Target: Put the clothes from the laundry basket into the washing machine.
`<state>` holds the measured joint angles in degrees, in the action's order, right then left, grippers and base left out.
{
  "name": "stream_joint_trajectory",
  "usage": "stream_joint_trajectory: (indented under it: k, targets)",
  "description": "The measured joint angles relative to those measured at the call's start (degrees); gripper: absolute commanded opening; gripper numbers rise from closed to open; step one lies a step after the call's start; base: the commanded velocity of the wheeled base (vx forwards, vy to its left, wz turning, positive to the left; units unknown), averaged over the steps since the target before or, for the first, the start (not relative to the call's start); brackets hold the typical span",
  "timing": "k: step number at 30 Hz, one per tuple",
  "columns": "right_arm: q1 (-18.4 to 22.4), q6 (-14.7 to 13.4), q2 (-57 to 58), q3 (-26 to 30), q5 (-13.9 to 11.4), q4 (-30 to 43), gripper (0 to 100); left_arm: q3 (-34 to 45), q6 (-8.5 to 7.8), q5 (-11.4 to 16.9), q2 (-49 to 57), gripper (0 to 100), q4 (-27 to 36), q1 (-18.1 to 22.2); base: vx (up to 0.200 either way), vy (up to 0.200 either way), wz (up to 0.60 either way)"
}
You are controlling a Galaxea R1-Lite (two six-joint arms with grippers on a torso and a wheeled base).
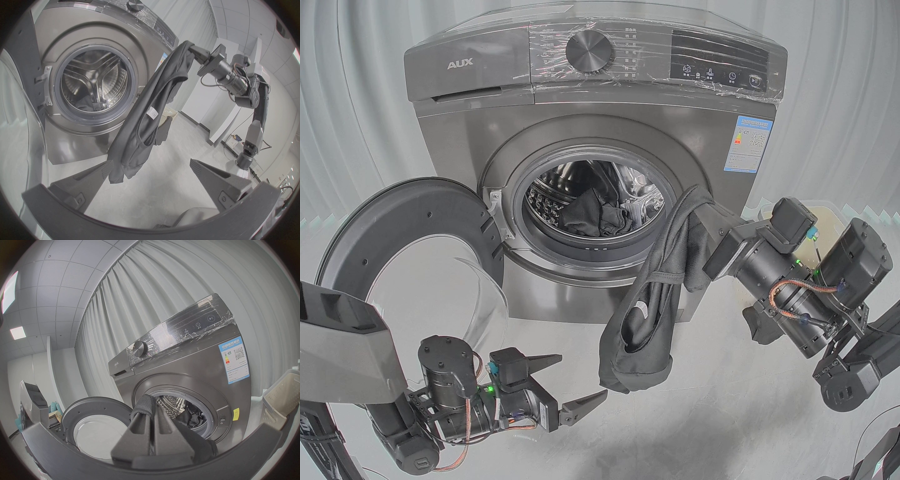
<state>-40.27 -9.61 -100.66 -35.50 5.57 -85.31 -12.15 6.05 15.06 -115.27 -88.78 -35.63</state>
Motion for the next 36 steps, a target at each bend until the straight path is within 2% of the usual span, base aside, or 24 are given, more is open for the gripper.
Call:
stream_joint_trajectory:
  k: [6, 23, 36]
  targets:
    - [0.0, -0.35, -0.52, -0.16, 0.0, -0.02, 0, -3.67, -0.57, -0.06, -5.36, 100, 0.02, -0.77, 0.0, 0.0, 0.0]
    - [-0.46, -0.51, -0.59, -0.38, -0.02, -0.02, 0, -12.98, -0.9, -0.45, -15.52, 100, 0.02, -1.29, 0.0, 0.0, 0.0]
    - [-0.94, -0.6, -0.59, 0.28, -0.02, -0.11, 0, -23.17, -0.77, -0.41, -22.58, 100, 0.05, 0.02, 0.0, 0.0, 0.0]
